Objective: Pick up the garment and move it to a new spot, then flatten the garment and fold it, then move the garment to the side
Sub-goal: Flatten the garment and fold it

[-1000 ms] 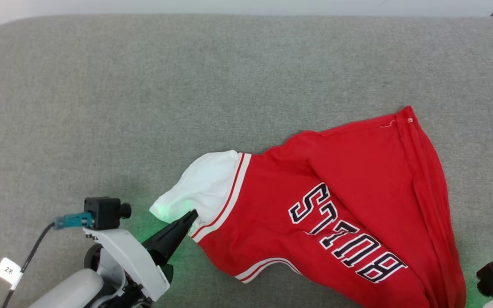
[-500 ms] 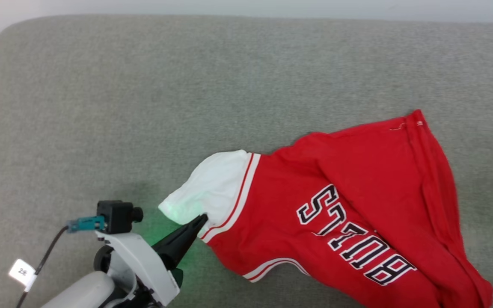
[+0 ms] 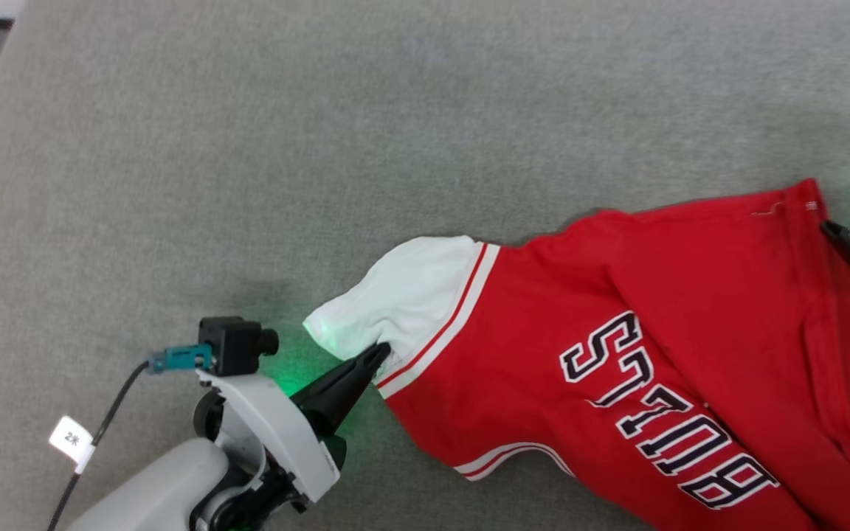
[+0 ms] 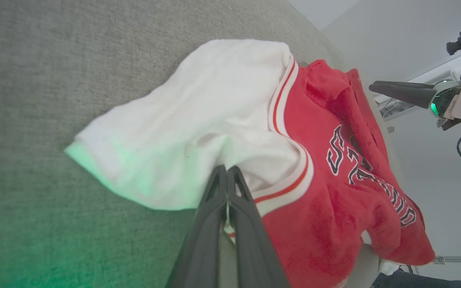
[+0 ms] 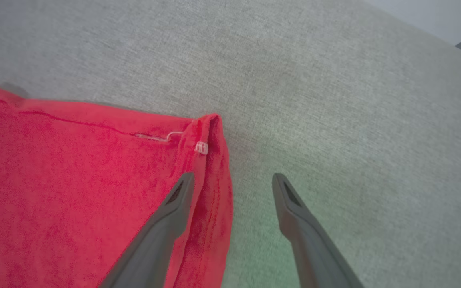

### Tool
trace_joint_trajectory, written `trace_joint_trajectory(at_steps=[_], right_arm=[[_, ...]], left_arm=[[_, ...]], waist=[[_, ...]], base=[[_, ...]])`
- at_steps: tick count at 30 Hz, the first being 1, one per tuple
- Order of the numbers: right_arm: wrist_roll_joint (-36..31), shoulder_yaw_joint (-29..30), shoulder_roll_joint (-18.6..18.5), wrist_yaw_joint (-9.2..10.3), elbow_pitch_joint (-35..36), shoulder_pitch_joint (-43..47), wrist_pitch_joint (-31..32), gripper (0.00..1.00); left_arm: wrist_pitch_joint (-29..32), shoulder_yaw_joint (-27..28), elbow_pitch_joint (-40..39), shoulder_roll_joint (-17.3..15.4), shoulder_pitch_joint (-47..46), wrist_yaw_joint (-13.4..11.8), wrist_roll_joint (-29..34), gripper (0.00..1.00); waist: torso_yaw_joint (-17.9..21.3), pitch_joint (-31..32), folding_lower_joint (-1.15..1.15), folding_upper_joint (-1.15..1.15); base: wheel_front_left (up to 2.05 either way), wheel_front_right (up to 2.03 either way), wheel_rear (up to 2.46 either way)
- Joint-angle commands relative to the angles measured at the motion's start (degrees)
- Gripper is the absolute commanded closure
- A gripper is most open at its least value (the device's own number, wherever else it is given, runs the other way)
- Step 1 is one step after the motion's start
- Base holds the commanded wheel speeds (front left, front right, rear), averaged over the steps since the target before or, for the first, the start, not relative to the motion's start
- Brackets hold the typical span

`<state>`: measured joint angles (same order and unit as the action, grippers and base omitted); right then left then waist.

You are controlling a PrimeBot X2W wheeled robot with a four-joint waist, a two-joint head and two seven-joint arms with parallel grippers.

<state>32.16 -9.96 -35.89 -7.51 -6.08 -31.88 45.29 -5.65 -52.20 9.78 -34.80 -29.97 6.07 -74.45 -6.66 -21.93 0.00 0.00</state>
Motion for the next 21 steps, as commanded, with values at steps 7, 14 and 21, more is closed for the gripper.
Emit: trace_joint_trajectory(at_steps=[7,14,21], right_arm=[[2.1,-8.1,-1.8,0.03,-6.9,-5.5,0.3,0.0],[6.3,-11.1,-2.4,0.03,-9.6,-7.1,-3.8,1.0],[5.1,-6.3,-2.2,0.05,-12.7,-14.0,-13.1,1.0]], left_arm=[[-0.7,-0.4,2.2,1.7,-1.9,0.8,0.7,1.0],[-1.5,0.0,5.2,2.0,-4.3,1.1,0.9,1.0],[0.0,4.0,7.3,3.0,-15.4,1.4,-0.7,1.0]], waist=[[-2.7,-3.3,0.0,0.0],[-2.5,-2.5,0.0,0.0],[-1.7,-2.7,0.0,0.0]], base=[[0.0,0.0,0.0],[0.0,0.0,0.0],[0.0,0.0,0.0]])
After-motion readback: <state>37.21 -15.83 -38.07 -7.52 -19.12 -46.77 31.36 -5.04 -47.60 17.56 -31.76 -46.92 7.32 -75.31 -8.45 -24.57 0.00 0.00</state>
